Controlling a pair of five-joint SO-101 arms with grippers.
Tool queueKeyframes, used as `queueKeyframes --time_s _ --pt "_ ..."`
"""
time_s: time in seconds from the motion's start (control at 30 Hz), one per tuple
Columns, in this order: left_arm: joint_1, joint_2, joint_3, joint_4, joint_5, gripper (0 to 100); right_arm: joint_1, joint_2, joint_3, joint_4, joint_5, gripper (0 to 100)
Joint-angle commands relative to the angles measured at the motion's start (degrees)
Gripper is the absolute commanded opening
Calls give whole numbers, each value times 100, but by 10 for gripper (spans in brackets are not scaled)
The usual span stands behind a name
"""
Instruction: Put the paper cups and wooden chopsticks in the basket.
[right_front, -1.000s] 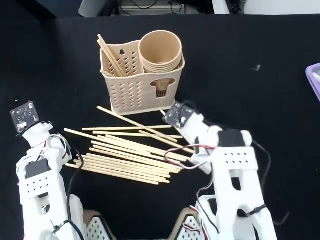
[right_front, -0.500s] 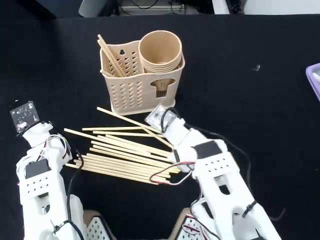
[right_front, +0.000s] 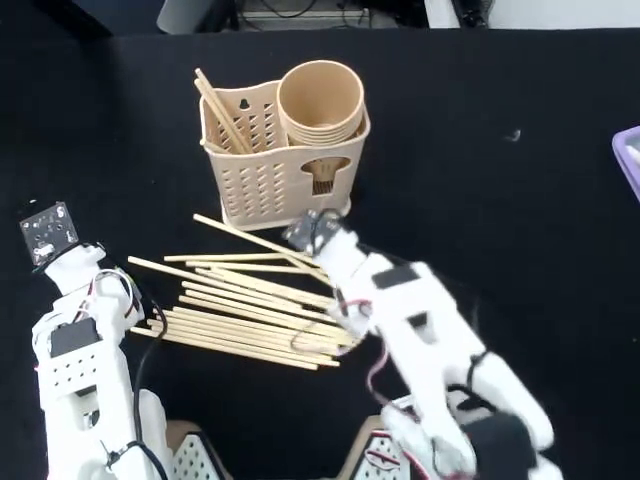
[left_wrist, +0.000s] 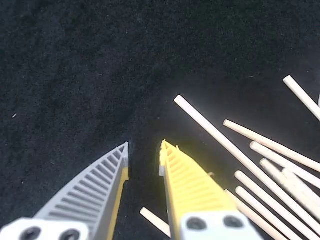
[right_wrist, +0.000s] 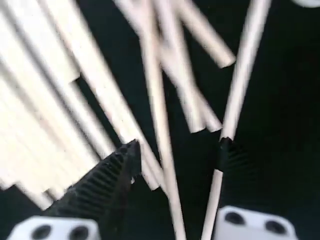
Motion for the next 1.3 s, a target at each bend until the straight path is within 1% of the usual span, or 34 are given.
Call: queueKeyframes --time_s 0.0,0.13,0.2,0.33,0.5,0.67,0.77,0.87,0.9,0.97,1.0,1.03,1.1,1.27 --pt "57 -105 -40 -79 62 105 510 778 -787 -114 273 211" --pt "57 -105 -40 -79 62 105 967 963 -971 -105 642 122" --pt "57 -105 -40 -79 62 105 1213 884 -963 -114 747 99" --pt "57 -105 -40 -79 62 105 1451 848 -971 -149 862 131" --pt "57 -105 -40 -79 62 105 1415 857 -945 -123 967 208" --pt "57 -105 -40 -79 62 105 1415 963 -927 -105 1002 185" --pt "57 -105 -40 -79 62 105 1415 1305 -1235 316 1363 183" --pt "57 -105 -40 -79 62 105 1424 1842 -1701 862 1442 170" --pt "57 -105 -40 -79 62 105 1433 1982 -1815 949 1451 136" --pt "57 -105 -40 -79 62 105 1442 2158 -1982 1011 1459 28" --pt "57 -105 -40 -79 62 105 1451 2149 -2009 1011 1459 5" --pt "57 -105 -40 -79 62 105 1451 2097 -2009 1020 1459 21" --pt "57 -105 -40 -79 62 105 1451 1824 -2018 1196 1459 10" --pt "57 -105 -40 -79 62 105 1266 549 -2018 2101 1459 11"
